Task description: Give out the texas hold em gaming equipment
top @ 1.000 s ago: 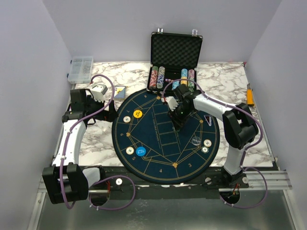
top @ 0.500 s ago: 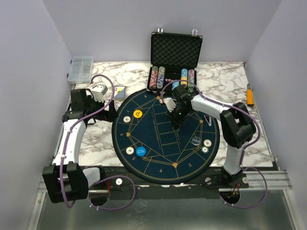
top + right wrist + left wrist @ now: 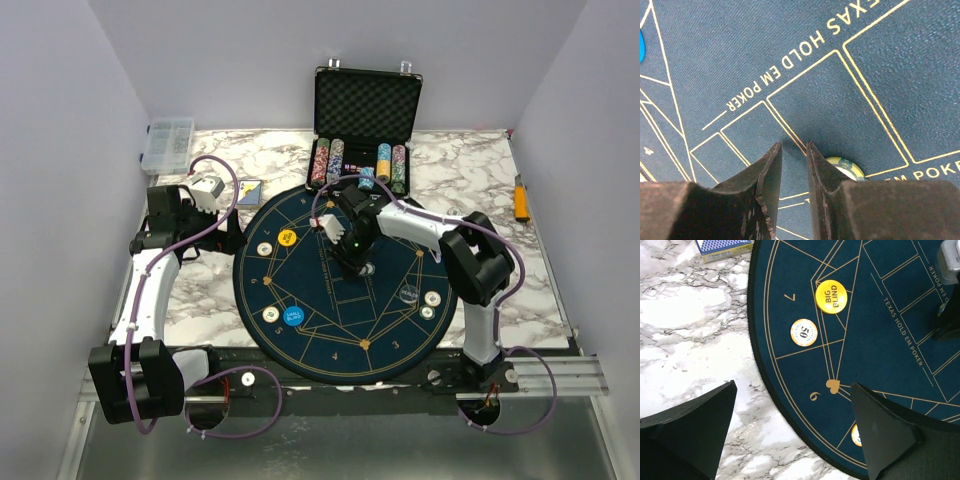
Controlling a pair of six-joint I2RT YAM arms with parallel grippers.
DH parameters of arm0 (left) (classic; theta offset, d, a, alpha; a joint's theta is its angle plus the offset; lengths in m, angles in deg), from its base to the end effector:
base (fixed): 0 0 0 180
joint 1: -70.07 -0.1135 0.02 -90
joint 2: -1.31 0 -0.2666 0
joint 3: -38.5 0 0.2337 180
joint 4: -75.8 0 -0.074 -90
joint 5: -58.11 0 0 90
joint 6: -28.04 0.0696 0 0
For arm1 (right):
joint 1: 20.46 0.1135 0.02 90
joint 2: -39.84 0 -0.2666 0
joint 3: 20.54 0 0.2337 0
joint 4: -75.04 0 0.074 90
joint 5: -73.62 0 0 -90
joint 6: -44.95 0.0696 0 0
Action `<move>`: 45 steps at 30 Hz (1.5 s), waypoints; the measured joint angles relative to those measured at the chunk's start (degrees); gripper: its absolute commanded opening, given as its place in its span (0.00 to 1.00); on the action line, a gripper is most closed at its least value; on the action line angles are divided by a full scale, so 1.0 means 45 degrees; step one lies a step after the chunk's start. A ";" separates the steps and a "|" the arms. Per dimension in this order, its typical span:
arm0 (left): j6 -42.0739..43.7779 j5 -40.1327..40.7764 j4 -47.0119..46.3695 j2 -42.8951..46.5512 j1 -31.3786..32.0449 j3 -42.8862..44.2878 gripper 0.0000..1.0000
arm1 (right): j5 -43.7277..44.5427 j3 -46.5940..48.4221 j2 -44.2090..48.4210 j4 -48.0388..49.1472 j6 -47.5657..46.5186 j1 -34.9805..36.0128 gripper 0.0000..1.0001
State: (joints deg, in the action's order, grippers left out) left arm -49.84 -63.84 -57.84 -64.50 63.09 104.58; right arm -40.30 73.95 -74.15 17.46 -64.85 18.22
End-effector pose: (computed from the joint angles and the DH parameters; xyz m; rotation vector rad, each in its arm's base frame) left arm 0.2395 -0.0078 0.2619 0.3617 2.2451 -0.4867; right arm 0.2786 0.2592 0.1449 -1.4857 2.5107 0.6636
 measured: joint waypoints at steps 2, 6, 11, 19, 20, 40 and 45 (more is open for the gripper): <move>0.0000 0.0000 0.0000 0.0000 0.0000 0.0000 0.98 | -0.0287 -0.0010 0.0010 0.0005 -0.0087 0.0000 0.36; 0.0000 0.0000 0.0000 0.0000 0.0000 0.0000 0.98 | -0.0593 -0.0262 0.0398 -0.0015 -0.0194 -0.0058 0.54; 0.0010 0.0000 0.0005 0.0000 0.0000 0.0000 0.99 | 0.0063 -0.0525 0.1715 -0.0107 -0.0554 -0.0107 0.68; 0.0049 -0.0005 0.0005 0.0000 0.0000 0.0000 0.98 | 0.2011 -0.1156 0.2351 -0.0005 -0.1826 -0.0267 0.77; 0.0053 -0.0005 0.0005 0.0000 0.0000 0.0000 0.98 | 0.2132 -0.1180 0.2346 0.0029 -0.1962 -0.0272 0.77; 0.0155 -0.0005 0.0010 0.0000 0.0000 -0.0005 0.98 | 0.2511 -0.1190 0.1127 0.0763 -0.3002 -0.0185 0.61; 0.0155 -0.0005 0.0010 0.0000 0.0000 -0.0005 0.98 | 0.2744 -0.1219 0.1112 0.0942 -0.3002 0.0005 0.49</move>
State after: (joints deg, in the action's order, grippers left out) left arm -49.14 -63.86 -57.80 -64.50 63.09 104.56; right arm -27.96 68.46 -69.15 21.70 -78.35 18.24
